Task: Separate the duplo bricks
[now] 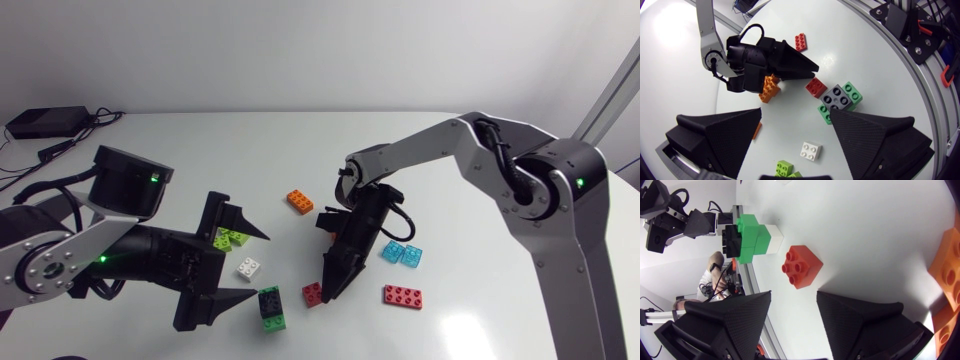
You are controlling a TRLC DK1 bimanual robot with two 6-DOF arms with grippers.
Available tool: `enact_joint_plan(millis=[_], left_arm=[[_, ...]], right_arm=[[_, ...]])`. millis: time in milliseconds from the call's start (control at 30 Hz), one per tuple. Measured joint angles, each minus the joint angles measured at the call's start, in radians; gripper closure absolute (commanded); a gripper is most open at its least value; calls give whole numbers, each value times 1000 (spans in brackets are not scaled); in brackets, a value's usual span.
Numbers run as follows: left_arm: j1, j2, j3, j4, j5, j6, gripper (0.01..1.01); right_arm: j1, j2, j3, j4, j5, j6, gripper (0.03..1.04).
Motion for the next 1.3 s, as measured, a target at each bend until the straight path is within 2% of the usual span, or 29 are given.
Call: enact_joint_plan(millis=[100, 267, 367, 467, 667, 900, 1300], left_arm=[[0, -6, 0, 0, 0, 0, 80], [3, -15, -5, -1, 0, 7, 80], [12, -19, -10, 0, -1, 22, 80], [21, -20, -18, 0, -5, 23, 80], [65, -35, -19, -4, -8, 30, 80], [111, -53, -26, -8, -8, 49, 80], [121, -75, -52, -10, -8, 52, 80]], right_arm=[[-5, -47, -8, 48, 51, 1, 197], [18, -233, -87, 219, 159, 23, 169], [94, -364, -149, 360, 264, 41, 169], [214, -454, -224, 506, 388, 51, 167], [365, -499, -345, 663, 513, 54, 169], [415, -551, -387, 733, 552, 54, 169], [455, -601, -387, 736, 547, 54, 185]])
